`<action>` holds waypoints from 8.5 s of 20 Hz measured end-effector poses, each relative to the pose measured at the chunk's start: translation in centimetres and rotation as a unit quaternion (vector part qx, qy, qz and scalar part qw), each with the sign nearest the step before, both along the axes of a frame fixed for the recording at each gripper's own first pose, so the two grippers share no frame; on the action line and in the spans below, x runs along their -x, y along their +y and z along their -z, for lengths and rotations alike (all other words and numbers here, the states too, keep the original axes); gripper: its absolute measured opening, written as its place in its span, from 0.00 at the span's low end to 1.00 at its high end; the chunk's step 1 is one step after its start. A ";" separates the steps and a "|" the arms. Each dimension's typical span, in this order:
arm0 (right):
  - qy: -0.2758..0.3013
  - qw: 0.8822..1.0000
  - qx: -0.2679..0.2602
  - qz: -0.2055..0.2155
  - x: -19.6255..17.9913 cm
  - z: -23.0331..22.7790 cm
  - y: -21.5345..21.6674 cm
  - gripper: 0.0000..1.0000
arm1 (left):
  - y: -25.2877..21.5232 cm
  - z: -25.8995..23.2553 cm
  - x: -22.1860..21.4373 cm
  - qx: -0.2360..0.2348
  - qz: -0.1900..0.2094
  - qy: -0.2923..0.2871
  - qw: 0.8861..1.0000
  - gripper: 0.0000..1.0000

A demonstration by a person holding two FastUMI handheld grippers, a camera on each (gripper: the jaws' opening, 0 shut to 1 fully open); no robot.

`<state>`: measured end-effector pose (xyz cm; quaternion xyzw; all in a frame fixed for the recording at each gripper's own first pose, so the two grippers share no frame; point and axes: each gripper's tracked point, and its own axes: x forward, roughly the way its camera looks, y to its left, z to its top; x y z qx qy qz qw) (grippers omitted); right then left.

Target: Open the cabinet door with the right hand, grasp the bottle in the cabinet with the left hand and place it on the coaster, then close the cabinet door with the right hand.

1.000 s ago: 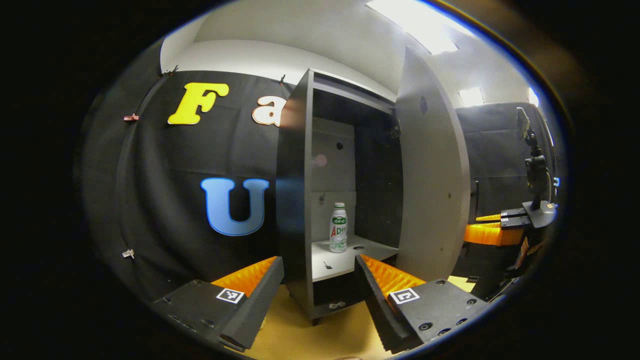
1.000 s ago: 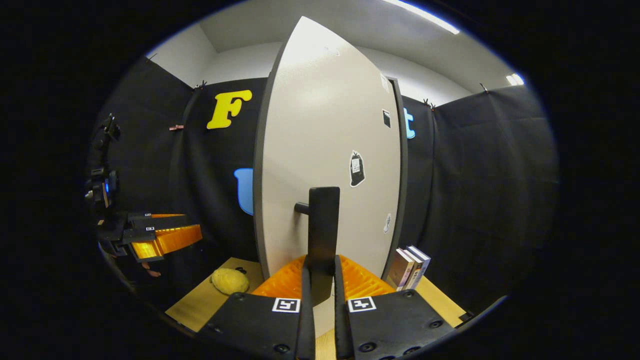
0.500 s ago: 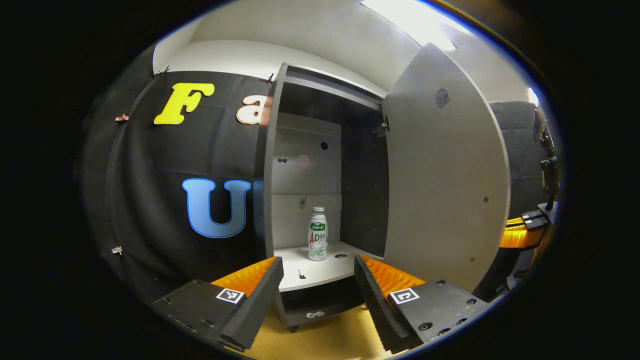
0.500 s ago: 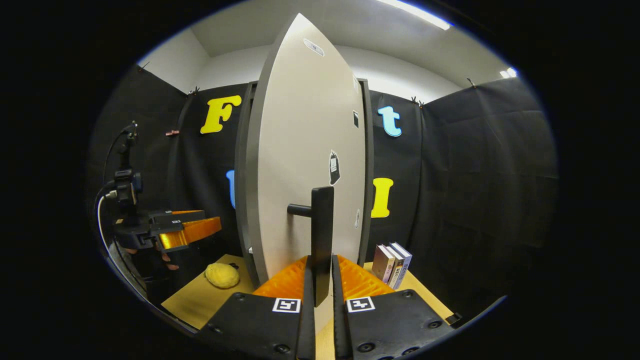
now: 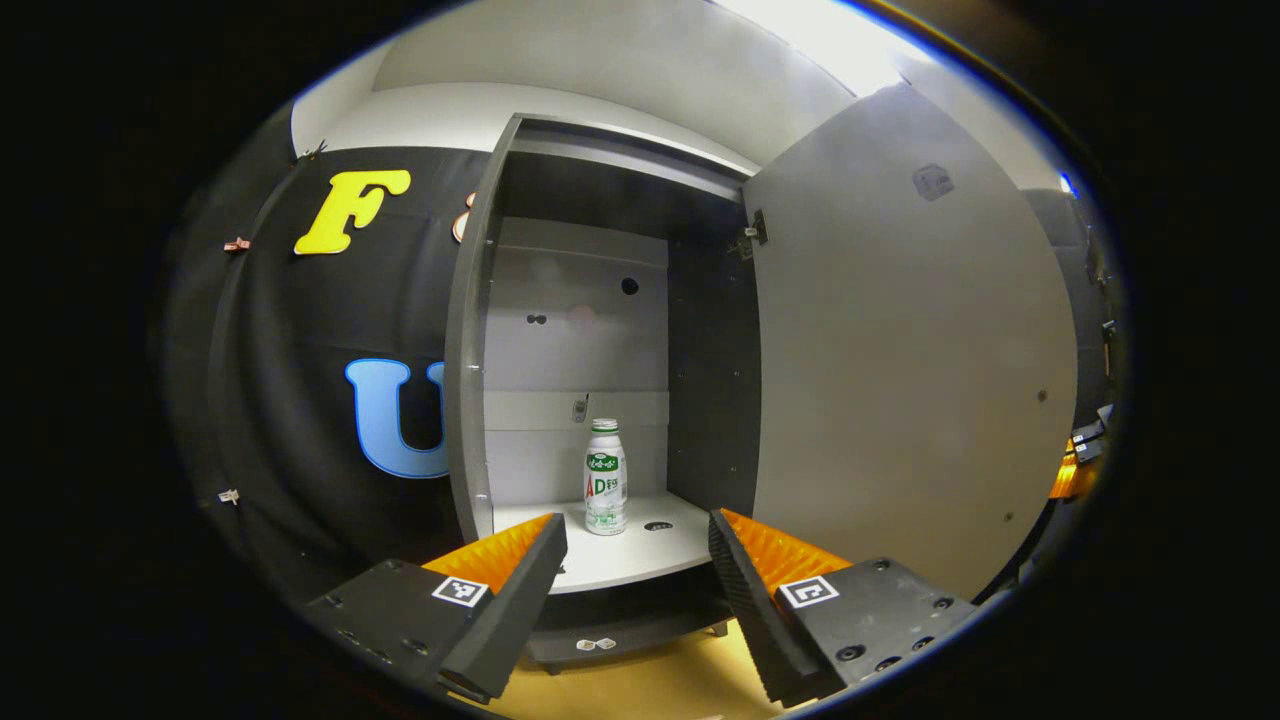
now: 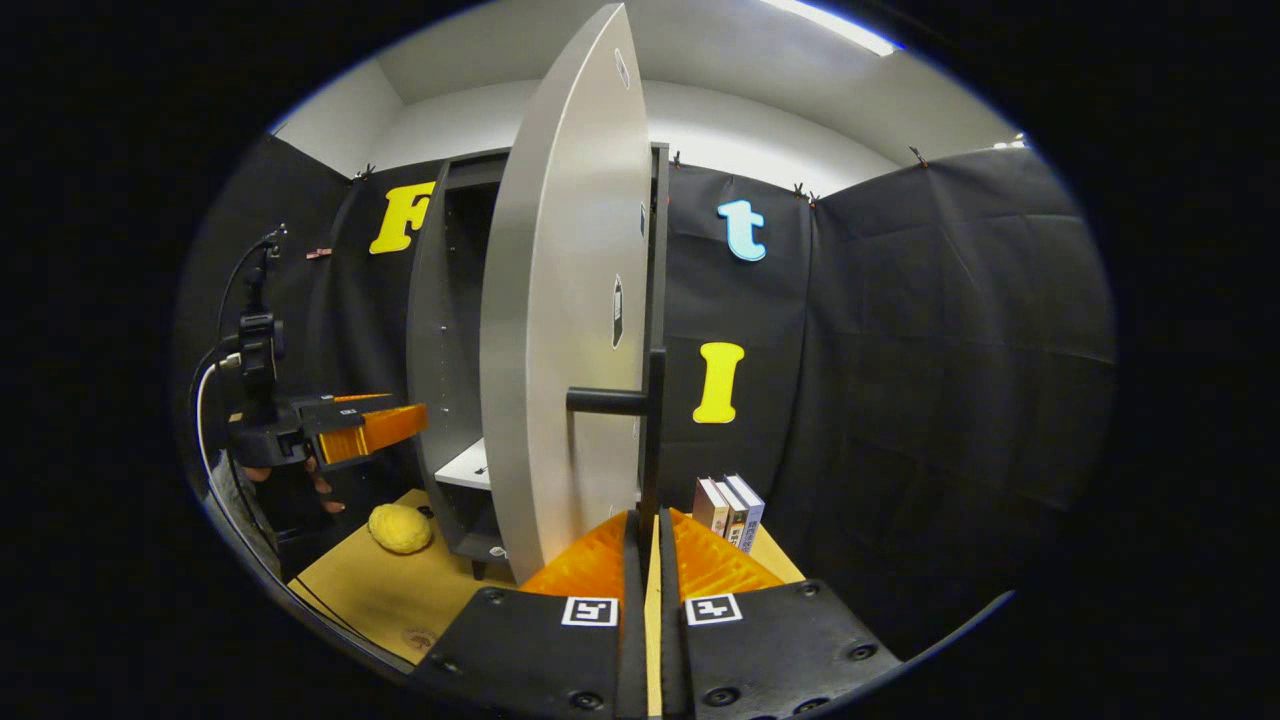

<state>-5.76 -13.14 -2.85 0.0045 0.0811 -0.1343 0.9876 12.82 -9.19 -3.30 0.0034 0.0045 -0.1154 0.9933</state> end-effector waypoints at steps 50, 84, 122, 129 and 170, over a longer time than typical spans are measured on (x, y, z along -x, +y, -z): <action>-0.038 0.994 -0.015 0.098 8.2 -2.7 -15.3 0.30 | -0.8 4.4 -31.4 0.028 -0.067 0.007 0.997 0.75; -0.155 0.984 0.065 0.062 7.9 -2.8 4.8 0.97 | 10.3 25.1 13.4 0.025 -0.043 0.045 0.998 0.75; -0.013 0.998 0.068 -0.014 5.2 8.1 7.8 0.98 | 9.8 31.7 13.2 -0.005 -0.053 0.028 0.998 0.95; -0.016 0.997 0.069 -0.008 7.2 5.3 6.9 0.98 | 7.4 19.9 12.3 0.014 0.002 0.012 1.000 0.95; -0.057 0.982 -0.059 -0.173 -3.5 0.7 7.9 0.97 | 9.1 3.3 8.1 -0.023 -0.059 0.039 0.997 0.95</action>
